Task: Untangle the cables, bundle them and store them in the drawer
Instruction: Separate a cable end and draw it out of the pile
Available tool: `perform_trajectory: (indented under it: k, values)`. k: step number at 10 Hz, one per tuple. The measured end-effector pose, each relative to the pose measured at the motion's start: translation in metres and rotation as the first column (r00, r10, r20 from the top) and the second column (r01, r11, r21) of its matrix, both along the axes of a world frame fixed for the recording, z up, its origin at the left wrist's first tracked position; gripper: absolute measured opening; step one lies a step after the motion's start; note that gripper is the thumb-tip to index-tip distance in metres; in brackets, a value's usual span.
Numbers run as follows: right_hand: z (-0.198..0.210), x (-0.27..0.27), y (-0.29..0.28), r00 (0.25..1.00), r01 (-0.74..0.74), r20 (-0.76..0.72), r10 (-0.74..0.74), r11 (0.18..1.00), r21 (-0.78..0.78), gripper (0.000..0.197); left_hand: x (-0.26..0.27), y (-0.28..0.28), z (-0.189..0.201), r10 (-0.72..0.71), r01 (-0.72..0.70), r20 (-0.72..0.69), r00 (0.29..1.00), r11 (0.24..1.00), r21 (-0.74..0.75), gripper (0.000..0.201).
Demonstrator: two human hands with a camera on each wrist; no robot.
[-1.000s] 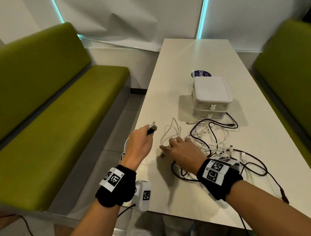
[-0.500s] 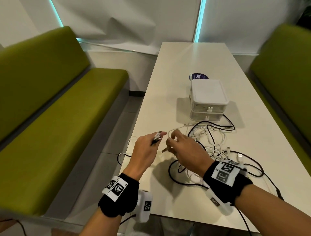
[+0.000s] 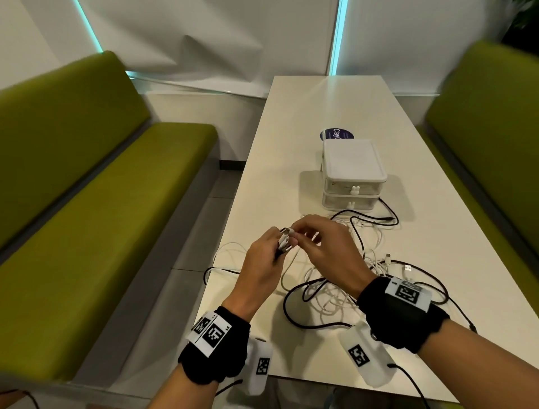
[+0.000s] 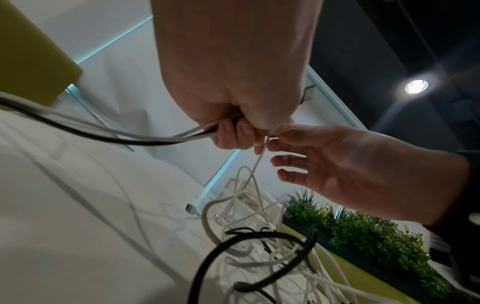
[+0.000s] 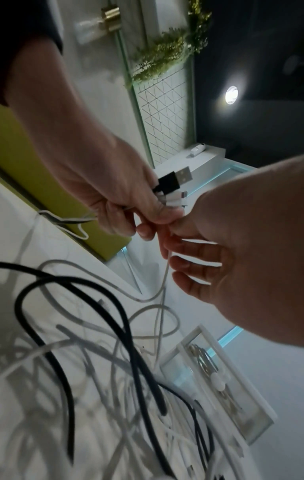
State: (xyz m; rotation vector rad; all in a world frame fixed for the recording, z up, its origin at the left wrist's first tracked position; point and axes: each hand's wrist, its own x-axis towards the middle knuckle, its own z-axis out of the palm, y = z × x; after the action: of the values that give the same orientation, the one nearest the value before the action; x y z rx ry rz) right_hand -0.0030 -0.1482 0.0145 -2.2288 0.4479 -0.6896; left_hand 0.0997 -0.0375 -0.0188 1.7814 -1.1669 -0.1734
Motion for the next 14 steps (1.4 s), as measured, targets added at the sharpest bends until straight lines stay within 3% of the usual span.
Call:
perform_trajectory:
  k: [2, 3, 4, 5, 6, 8, 10, 11, 12, 14]
  values:
    - [0.004, -0.002, 0.001, 0.998, -0.04, 0.059, 0.027, 0.969, 0.244, 0.016, 0.0, -0.004, 0.001, 0.012, -0.013, -0.014, 1.0, 0.998, -0.055, 0.043]
    - [0.006, -0.003, 0.002, 0.996, -0.084, 0.053, 0.071, 0.944, 0.318, 0.024, -0.002, -0.005, 0.005, 0.005, -0.013, -0.094, 0.996, 0.996, -0.084, 0.039]
    - [0.009, -0.005, 0.006, 0.989, -0.147, 0.021, 0.148, 0.931, 0.333, 0.041, 0.0, -0.009, 0.007, 0.034, -0.039, -0.081, 0.996, 0.997, -0.059, 0.016]
    - [0.014, -0.008, 0.01, 0.988, -0.145, -0.007, 0.157, 0.923, 0.355, 0.044, 0.0, -0.007, 0.008, 0.062, -0.065, -0.056, 0.997, 0.996, -0.056, 0.032]
    - [0.017, -0.009, 0.011, 0.985, -0.131, -0.08, 0.152, 0.967, 0.217, 0.027, -0.002, -0.003, 0.007, 0.033, -0.037, -0.102, 0.994, 0.999, -0.033, 0.022]
    - [0.009, -0.006, 0.01, 0.989, -0.124, -0.075, 0.125, 0.992, 0.015, 0.016, -0.011, -0.005, 0.013, 0.018, -0.027, -0.299, 0.954, 0.999, -0.026, 0.025]
    - [0.007, -0.003, 0.011, 0.999, -0.027, 0.04, 0.03, 0.997, -0.071, 0.015, -0.008, -0.009, 0.012, 0.05, -0.051, -0.1, 0.994, 0.999, -0.003, 0.012]
    - [0.006, -0.003, 0.013, 0.998, -0.004, 0.057, 0.015, 0.983, -0.185, 0.016, -0.009, -0.009, 0.015, 0.121, -0.124, 0.059, 0.991, 0.991, 0.046, 0.024]
    - [0.006, -0.004, 0.012, 0.998, 0.022, 0.063, -0.007, 0.97, -0.243, 0.017, -0.004, -0.011, 0.007, 0.144, -0.155, 0.088, 0.986, 0.98, 0.125, 0.03]
    - [0.007, -0.005, 0.014, 0.999, 0.01, 0.041, 0.004, 0.939, -0.343, 0.039, -0.006, -0.011, 0.009, 0.079, -0.097, 0.169, 0.982, 0.991, 0.098, 0.02]
